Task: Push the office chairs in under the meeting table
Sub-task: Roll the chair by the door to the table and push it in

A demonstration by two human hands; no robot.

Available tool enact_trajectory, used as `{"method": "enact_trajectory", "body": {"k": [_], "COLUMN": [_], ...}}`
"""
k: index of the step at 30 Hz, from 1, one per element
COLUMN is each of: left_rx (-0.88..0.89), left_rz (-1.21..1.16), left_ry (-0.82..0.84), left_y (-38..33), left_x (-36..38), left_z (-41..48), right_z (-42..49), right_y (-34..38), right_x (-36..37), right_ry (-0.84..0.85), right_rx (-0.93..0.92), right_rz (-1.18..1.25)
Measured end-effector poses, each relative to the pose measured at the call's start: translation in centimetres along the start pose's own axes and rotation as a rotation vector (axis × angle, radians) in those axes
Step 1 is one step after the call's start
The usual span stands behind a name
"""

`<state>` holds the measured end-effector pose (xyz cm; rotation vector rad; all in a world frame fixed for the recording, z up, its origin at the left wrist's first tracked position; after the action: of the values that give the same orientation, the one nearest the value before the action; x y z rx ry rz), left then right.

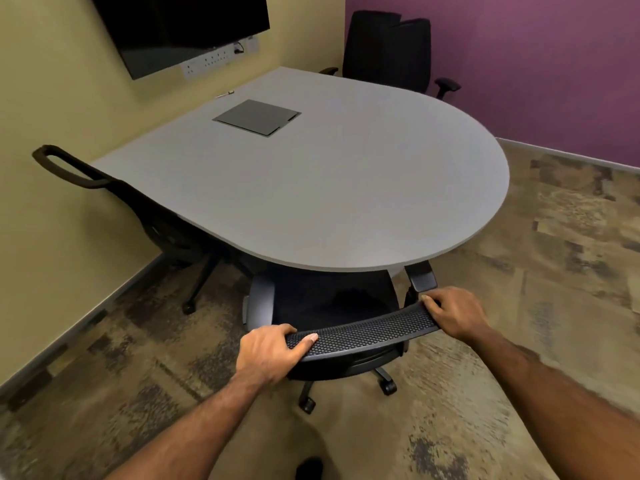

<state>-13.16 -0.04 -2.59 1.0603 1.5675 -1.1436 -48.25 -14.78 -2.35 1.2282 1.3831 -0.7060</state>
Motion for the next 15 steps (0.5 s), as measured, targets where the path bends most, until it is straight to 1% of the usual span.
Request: {"method": "enact_trajectory", "body": {"k": [3, 8, 15], "left_rx": [-0.003, 0.013, 0.071], "left_rz": [-0.001, 0.011, 0.018], "left_ry": [-0.001, 0.023, 0.077], "left_y": [2.2, 4.9, 8.3], "left_x": [-0.4, -1.2, -2.5], "left_z": [1.5, 4.3, 8.4], "right_z": [1.8, 4.1, 6.7], "right_y": [1.6, 4.0, 7.8], "right_x": [0.7, 0.7, 0.6], "right_ry": [0.013, -0.013, -0.045], "right_rx": [0.007, 0.005, -0.014], "right_rz": [0.008, 0.016, -0.016]}}
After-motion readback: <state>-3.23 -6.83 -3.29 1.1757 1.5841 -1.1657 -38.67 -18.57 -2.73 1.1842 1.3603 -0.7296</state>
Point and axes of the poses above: each hand's wrist, its own z-axis towards the middle knuckle, its own x-axis out of the palm, y = z × x, the point moved 8 cm from there along z, towards the middle knuckle, and after that the axes turned 12 degrees about y, right-handed, at the moved point
